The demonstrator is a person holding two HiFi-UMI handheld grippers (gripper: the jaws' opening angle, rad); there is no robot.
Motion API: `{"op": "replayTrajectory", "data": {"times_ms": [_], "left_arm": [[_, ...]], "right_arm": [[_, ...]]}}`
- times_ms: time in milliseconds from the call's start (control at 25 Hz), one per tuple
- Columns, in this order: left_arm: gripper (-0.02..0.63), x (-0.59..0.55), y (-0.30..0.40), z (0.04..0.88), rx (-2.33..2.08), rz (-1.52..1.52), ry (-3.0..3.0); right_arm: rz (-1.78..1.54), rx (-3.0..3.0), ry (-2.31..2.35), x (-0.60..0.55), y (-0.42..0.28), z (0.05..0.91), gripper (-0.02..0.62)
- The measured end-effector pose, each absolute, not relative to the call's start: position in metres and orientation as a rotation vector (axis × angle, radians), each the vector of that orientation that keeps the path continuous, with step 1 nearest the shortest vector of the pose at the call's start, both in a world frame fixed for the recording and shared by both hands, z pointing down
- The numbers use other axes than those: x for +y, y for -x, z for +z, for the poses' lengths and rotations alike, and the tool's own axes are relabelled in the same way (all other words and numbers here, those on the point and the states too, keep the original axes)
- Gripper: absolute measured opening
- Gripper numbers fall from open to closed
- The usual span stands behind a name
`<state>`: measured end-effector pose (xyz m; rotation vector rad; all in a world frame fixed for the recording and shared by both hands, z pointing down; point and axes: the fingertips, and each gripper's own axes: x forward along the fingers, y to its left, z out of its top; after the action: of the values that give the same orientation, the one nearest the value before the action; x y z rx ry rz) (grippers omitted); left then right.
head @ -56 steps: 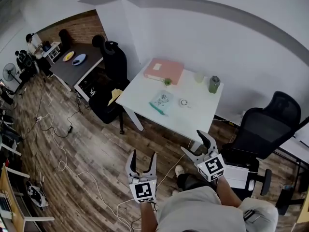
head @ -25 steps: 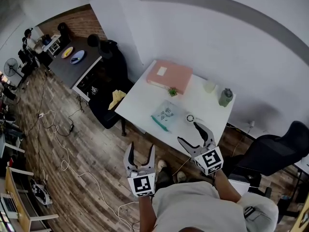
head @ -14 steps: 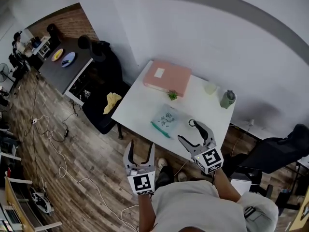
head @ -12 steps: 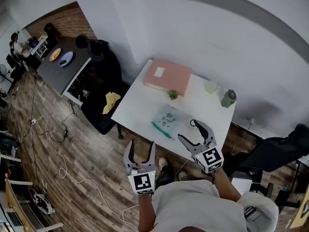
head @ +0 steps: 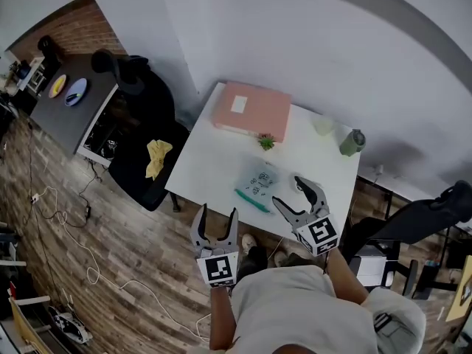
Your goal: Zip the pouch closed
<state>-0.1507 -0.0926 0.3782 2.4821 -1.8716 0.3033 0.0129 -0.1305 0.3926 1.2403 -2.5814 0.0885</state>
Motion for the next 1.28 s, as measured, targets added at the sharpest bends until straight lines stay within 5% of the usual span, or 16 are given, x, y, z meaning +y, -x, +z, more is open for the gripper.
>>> {"op": "replayTrajectory", "data": {"times_ms": [1280], "left_arm": [[0.216, -0.089, 0.053, 0.606, -1.276, 0.664, -2.358]], "right_arm": [[0.382, -2.248, -0.746, -0.093, -0.032, 0.622, 0.155]]}}
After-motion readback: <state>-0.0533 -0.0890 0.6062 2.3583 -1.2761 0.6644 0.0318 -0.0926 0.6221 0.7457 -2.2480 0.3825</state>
